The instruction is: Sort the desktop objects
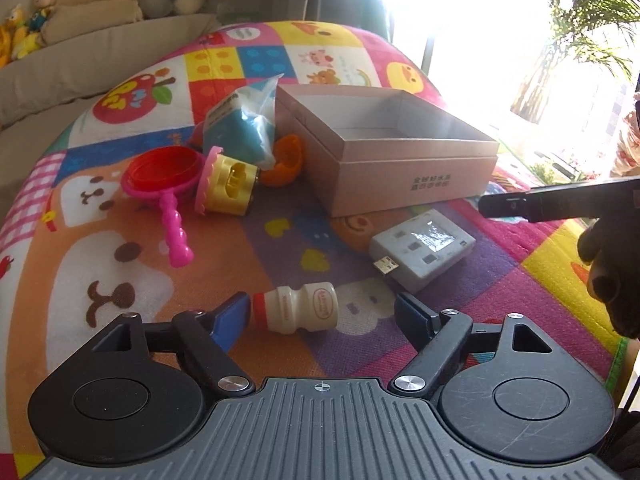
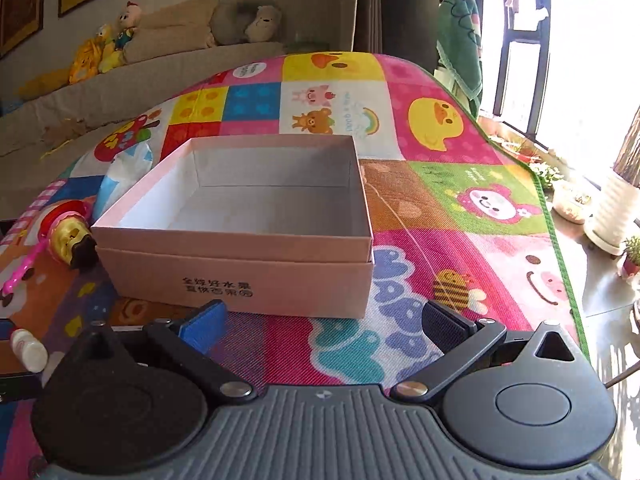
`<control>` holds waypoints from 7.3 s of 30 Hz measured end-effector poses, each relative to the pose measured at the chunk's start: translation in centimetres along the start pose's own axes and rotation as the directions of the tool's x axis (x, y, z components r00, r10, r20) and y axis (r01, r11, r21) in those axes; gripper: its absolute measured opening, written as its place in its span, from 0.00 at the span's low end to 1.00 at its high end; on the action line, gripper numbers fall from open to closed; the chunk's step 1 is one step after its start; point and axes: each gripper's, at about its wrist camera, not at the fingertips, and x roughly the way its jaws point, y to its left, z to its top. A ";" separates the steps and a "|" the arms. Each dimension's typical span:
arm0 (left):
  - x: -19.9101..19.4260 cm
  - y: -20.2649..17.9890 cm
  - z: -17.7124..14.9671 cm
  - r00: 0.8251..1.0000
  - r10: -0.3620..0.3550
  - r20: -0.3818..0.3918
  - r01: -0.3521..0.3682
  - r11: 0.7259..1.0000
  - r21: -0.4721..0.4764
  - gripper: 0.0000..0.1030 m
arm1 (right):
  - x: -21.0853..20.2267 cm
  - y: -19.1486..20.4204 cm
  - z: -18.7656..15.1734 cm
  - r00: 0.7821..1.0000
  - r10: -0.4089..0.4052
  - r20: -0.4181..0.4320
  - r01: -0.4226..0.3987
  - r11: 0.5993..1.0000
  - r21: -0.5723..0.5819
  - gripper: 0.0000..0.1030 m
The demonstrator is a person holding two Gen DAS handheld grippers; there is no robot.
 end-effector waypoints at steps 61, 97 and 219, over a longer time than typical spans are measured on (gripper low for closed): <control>1.3 -5.0 15.5 0.945 -0.011 0.326 -0.043 0.986 0.158 0.53 | -6.0 1.8 7.8 0.965 0.027 0.260 0.040 0.969 -0.246 0.77; -3.5 11.7 1.7 0.929 0.360 0.091 -0.320 0.901 -0.293 0.97 | 8.2 25.5 0.9 0.987 0.131 0.091 -0.022 0.675 -0.738 0.50; 1.7 0.3 0.3 0.996 0.080 0.039 -0.078 0.995 -0.070 0.98 | -2.8 8.1 -2.7 0.991 0.130 0.044 -0.088 0.846 -0.526 0.57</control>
